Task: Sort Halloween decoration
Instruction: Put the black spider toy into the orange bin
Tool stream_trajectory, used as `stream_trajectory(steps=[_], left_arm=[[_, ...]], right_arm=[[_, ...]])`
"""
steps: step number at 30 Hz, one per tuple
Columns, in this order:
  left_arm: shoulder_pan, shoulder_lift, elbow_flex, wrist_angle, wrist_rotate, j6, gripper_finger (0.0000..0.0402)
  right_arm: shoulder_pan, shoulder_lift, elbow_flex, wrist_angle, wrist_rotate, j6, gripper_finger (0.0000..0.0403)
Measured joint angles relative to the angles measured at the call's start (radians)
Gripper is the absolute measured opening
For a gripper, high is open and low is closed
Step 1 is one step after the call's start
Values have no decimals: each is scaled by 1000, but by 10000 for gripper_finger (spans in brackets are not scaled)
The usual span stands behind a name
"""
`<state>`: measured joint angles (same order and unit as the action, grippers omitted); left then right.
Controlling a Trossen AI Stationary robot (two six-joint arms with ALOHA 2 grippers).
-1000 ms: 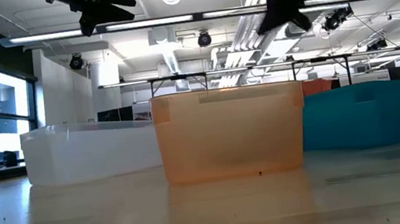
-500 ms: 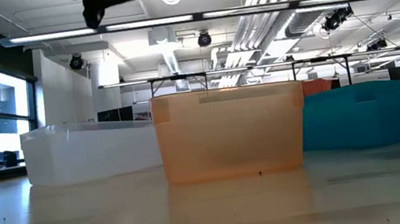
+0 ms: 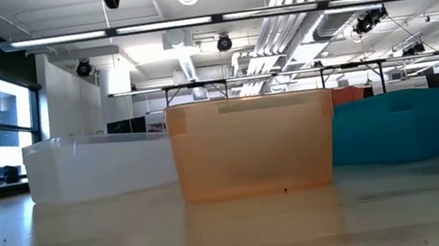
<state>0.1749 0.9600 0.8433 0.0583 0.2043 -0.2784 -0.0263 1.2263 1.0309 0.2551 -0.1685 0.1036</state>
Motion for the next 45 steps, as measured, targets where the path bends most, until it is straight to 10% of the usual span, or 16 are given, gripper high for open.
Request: stream_trajectory(steps=[8, 19, 31, 45], left_arm=[[1, 0, 0, 1, -86, -7, 152], [1, 0, 0, -1, -104, -7, 152], [2, 0, 0, -9, -146, -6, 152], [2, 0, 0, -9, -145, -6, 152]], right_arm=[[3, 38, 80, -271, -42, 120, 0], [62, 465, 420, -834, -109, -282, 0], [86, 830, 405, -856, 52, -357, 0], [86, 857, 414, -827, 54, -280, 0]])
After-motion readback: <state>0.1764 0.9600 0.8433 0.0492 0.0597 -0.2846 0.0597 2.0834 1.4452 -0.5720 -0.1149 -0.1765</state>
